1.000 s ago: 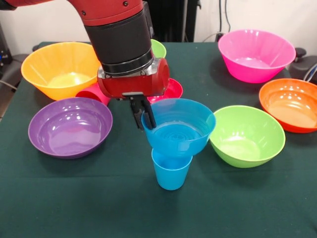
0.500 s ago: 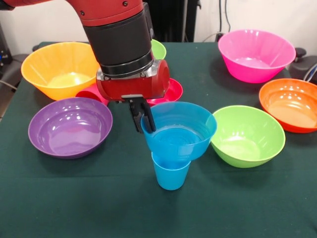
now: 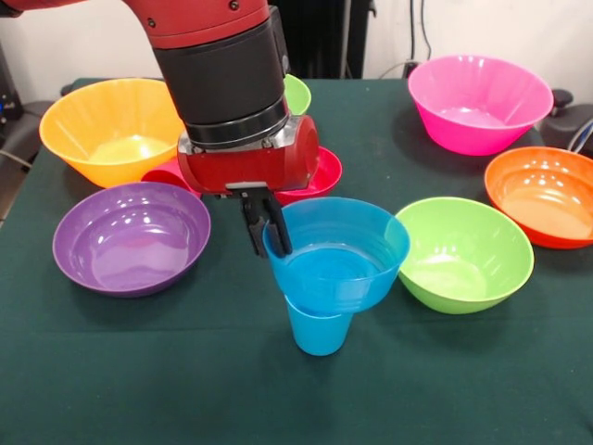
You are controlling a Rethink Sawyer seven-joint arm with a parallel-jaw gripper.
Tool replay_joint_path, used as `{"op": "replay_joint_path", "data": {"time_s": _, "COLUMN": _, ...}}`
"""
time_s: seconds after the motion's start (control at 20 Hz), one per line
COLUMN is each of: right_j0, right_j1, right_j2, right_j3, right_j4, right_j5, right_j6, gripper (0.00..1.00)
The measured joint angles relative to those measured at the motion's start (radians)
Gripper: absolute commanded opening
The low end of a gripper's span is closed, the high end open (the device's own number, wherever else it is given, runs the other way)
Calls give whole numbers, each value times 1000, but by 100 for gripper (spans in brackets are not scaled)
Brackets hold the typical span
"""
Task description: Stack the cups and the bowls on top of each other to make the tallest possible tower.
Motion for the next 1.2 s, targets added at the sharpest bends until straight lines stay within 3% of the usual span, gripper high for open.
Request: {"op": "replay_joint_path", "data": {"time_s": 1.2, "right_j0": 7, "right_j1": 6, "right_j2": 0, "right_j3": -9, "right_j4": -12, "right_j5": 0, "right_j6": -25, "gripper": 0}}
